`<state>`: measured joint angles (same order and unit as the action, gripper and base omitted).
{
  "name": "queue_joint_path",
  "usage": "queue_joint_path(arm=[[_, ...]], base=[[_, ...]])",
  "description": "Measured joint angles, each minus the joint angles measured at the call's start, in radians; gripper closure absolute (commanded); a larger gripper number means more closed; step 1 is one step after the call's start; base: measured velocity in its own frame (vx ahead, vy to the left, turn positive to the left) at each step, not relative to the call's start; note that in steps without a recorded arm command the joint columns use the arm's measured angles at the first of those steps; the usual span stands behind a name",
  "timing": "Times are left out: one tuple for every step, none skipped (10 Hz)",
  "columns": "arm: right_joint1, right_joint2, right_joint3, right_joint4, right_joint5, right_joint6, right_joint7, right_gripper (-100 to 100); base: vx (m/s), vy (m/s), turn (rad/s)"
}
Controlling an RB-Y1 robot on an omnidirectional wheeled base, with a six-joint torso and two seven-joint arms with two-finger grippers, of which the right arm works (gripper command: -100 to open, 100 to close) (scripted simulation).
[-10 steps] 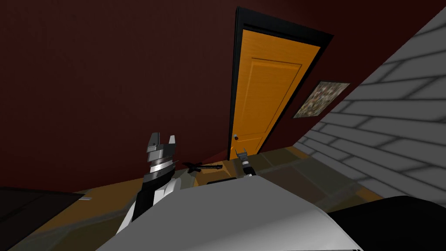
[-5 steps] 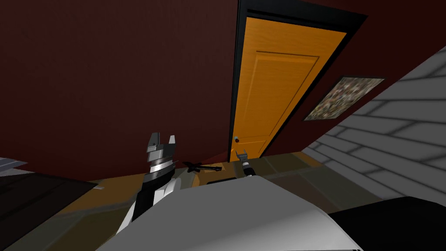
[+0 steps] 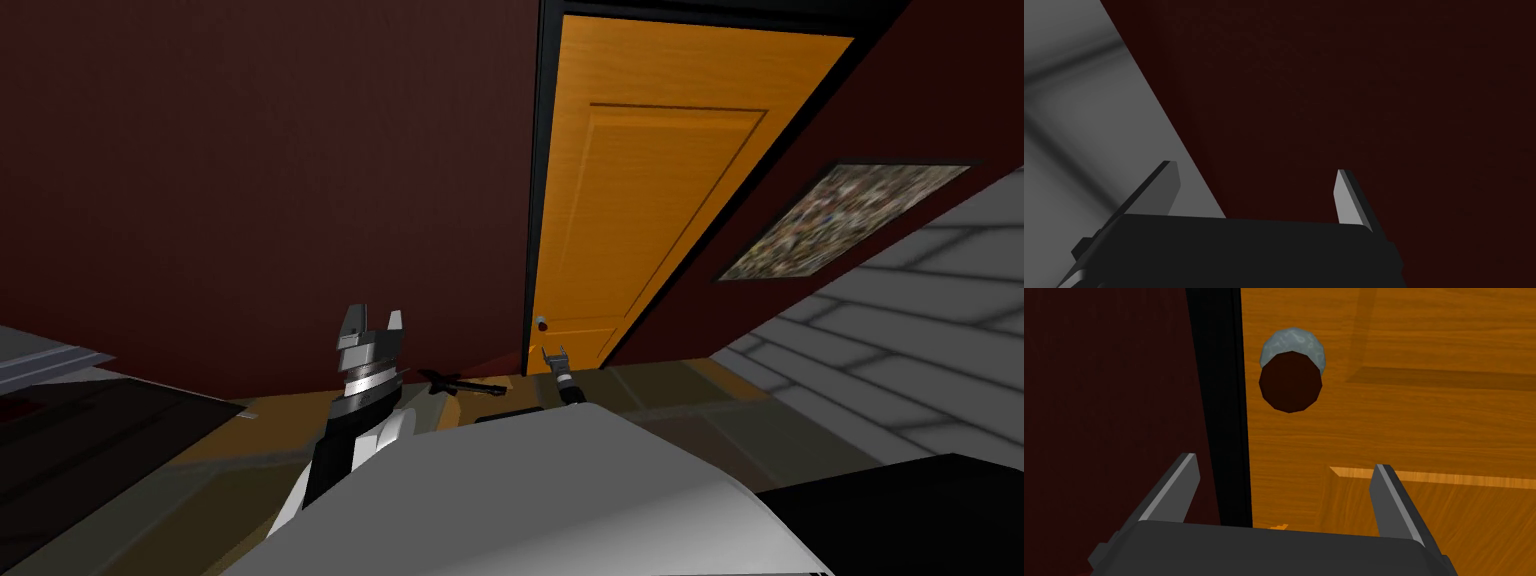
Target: Pull the door open
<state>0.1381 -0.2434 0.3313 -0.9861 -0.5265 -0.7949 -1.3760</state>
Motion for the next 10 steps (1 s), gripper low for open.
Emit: queue_joint_path(arm=[[-0.003,-0.013,-0.01,0.01,-0.007,-0.001,-0.01,-100],[-0.006,-0.026,-0.016,0.033,-0.011,-0.014,-0.029,-100],[-0.013,-0.046,-0.024,0.067,-0.018,-0.033,-0.057,-100],[-0.005,-0.06,-0.034,0.08,-0.024,-0.048,-0.077,-100],[0.01,-0.076,-0.046,0.073,-0.032,-0.053,-0.089,-100],[0.011,-0.095,-0.055,0.077,-0.039,-0.054,-0.105,-100],[0.008,-0.111,-0.065,0.09,-0.046,-0.057,-0.123,-100],[0.0,-0.123,-0.071,0.124,-0.051,-0.073,-0.144,-100],[0.01,-0.136,-0.083,0.114,-0.058,-0.074,-0.153,-100],[0.003,-0.143,-0.087,0.132,-0.062,-0.079,-0.163,-100]], base=[[0.031,0.154,0.175],[0.083,0.152,0.222],[0.157,0.133,0.212],[0.181,0.094,0.179],[0.142,0.036,0.12],[0.166,-0.016,0.13],[0.186,-0.024,0.165],[0.05,-0.027,0.117],[-0.002,-0.021,0.061],[0.0,-0.006,0.016]])
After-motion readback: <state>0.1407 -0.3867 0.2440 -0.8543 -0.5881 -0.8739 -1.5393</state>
